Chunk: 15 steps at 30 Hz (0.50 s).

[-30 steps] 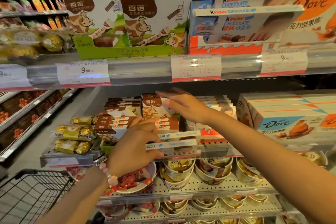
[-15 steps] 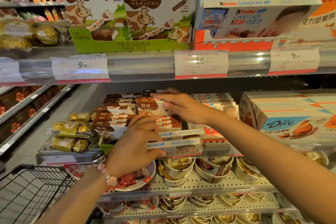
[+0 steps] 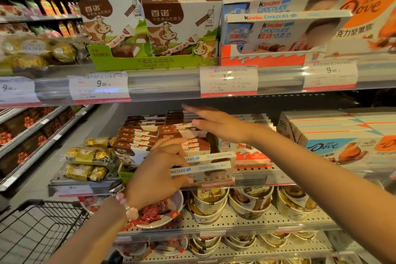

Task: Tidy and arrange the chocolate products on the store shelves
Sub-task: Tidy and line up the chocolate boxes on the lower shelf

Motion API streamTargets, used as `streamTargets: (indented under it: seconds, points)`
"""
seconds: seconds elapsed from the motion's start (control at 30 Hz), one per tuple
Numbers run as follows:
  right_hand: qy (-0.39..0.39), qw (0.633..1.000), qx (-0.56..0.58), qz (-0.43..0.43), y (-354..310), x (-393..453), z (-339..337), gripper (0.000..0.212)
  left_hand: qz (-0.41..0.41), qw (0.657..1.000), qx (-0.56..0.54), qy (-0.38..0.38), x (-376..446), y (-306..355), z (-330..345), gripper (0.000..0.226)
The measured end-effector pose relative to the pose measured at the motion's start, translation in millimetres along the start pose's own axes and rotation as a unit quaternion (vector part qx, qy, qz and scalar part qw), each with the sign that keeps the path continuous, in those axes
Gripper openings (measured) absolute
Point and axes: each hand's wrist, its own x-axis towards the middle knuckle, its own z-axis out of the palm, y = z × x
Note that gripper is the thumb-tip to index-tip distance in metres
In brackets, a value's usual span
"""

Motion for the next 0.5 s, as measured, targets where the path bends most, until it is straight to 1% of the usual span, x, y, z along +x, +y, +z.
streamTargets:
  seconds: [0.07, 0.13, 0.2, 0.33, 0.37, 0.5]
  points:
    - [0.053, 0.998, 0.025, -0.021, -5.3, -21.1, -9.4, 0.046, -0.003, 1.000, 0.007, 0.006, -1.0, 3.9, -1.7, 0.015]
    - [0.063, 0.996, 0.020, -0.061, -8.1, -45.8, -17.4, 0.040, -0.003, 1.000, 0.011, 0.010, -1.2, 9.7, -4.1, 0.016]
    - [0.040, 0.996, 0.011, -0.078, -9.6, -68.4, -22.8, 0.036, 0.000, 1.000, 0.009, 0.001, 1.2, 20.8, -6.2, 0.016]
    - [-0.048, 0.996, -0.029, -0.070, -7.1, -97.5, -27.2, 0.032, -0.012, 0.999, -0.018, -0.041, 11.7, 49.3, 0.6, 0.017]
    - [-0.059, 0.995, -0.037, -0.066, -5.1, -101.6, -28.6, 0.032, -0.009, 0.998, -0.026, -0.048, 14.9, 55.4, 4.1, 0.016]
    - [-0.064, 0.996, -0.047, -0.035, 11.6, -111.6, -37.5, 0.036, 0.012, 0.997, -0.031, -0.068, 29.5, 72.1, 19.6, 0.017]
